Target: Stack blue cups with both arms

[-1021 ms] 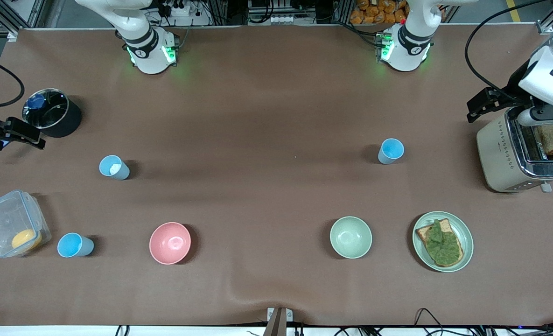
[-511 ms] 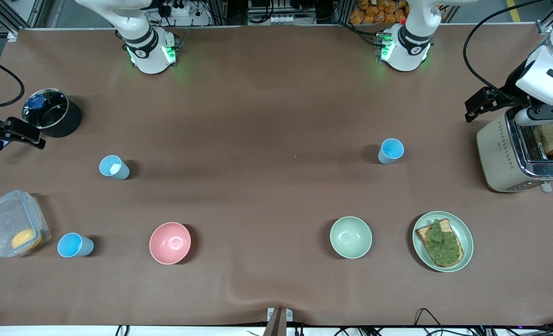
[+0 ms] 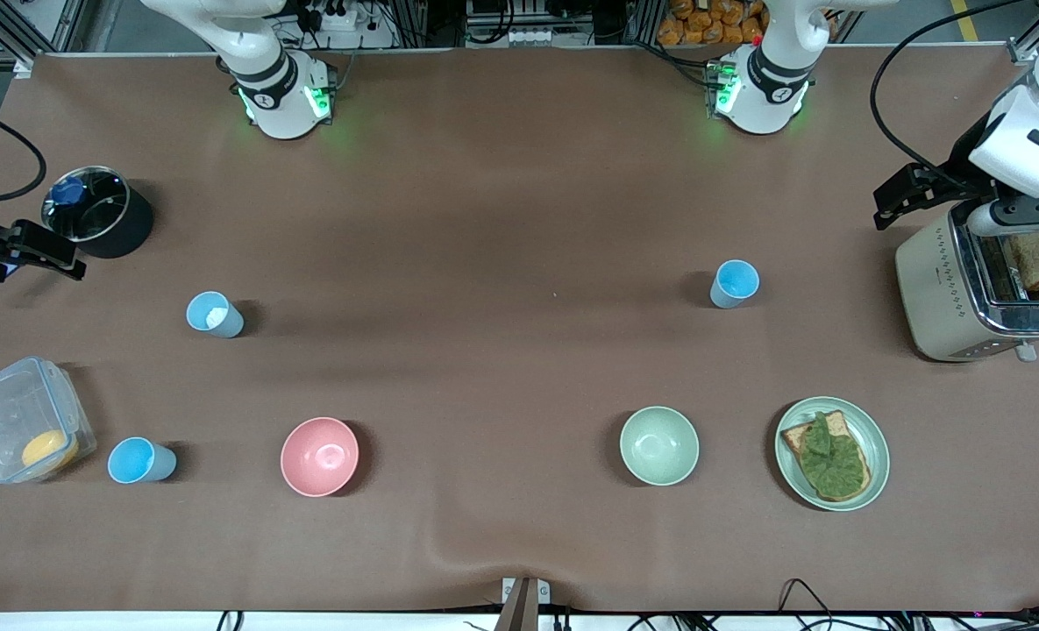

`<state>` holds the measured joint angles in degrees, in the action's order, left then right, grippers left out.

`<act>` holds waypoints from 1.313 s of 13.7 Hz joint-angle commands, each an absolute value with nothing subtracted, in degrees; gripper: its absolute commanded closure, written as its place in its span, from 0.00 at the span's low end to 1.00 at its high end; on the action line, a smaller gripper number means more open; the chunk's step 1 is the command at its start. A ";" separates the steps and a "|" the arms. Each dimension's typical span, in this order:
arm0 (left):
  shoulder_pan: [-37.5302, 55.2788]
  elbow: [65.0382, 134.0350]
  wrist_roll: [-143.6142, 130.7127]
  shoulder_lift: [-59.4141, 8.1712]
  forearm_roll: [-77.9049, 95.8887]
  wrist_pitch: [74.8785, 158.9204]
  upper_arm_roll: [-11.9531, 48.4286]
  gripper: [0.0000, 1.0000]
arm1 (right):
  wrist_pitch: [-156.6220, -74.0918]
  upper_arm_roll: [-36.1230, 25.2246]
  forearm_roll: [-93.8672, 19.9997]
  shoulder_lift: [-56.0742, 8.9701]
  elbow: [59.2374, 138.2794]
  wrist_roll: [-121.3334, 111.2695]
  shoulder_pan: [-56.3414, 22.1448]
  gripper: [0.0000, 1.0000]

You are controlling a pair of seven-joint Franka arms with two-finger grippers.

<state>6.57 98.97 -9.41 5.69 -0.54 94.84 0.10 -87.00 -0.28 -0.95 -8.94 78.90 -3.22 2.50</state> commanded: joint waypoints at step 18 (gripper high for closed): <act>6.50 97.74 -10.63 5.27 0.53 94.39 0.26 0.00 | -86.13 -0.18 -1.23 -8.88 78.66 -2.37 2.29 0.00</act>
<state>6.46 98.96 -9.48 5.68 -0.54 94.84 0.12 -86.40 -0.27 -0.97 -8.98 78.91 -3.05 2.49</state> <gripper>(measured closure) 0.000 0.000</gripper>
